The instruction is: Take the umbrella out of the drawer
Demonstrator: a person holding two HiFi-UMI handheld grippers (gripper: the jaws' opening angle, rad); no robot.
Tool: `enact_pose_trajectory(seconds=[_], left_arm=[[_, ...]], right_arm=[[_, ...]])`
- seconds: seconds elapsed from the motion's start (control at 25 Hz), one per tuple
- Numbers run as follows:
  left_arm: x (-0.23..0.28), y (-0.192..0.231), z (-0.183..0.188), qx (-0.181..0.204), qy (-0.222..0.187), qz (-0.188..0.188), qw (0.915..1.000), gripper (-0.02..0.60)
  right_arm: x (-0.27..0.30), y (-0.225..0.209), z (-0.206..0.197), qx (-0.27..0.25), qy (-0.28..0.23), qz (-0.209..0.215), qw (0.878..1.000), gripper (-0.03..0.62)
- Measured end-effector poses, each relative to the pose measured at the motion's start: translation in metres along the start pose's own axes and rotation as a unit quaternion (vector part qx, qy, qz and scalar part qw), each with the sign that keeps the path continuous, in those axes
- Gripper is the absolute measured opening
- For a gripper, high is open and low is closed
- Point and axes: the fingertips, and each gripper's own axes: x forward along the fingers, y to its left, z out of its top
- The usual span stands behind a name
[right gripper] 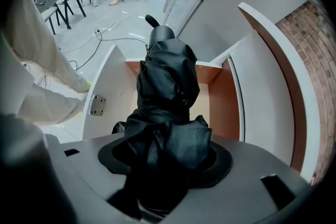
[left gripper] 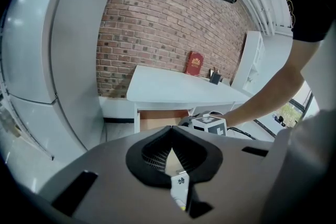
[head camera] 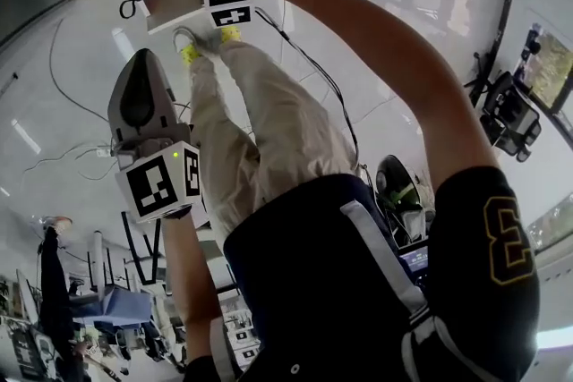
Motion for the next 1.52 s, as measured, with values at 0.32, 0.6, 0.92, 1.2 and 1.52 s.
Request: enact_pose_trajectory(seconds=[0.32,0.6,0.92,1.2,1.52], left_arm=[[0.001,-0.010,0.016,0.007,-0.005,-0.017,0.9998,0.018],[-0.005,-0.019,0.061,0.026,-0.020,-0.032,0.9989,0.018],[-0.022,-0.029,0.098,0.043,-0.034,-0.045,0.9975,0.018],[-0.030,-0.030,0.123,0.049,-0.043,-0.043,0.9970,0.018],[-0.036,-0.039,0.164,0.067,-0.072,-0.042,0.9943,0.018]], right_arm=[[-0.030,-0.004,-0.009,0.022,0.005,0.005,1.000,0.270],[-0.076,-0.015,-0.015,0.014,0.005,0.011,1.000,0.268],[-0.128,-0.021,-0.003,0.023,-0.007,0.011,1.000,0.270],[-0.159,-0.034,0.008,0.011,-0.014,0.004,1.000,0.270],[-0.194,-0.067,0.000,0.048,-0.013,-0.021,0.999,0.270]])
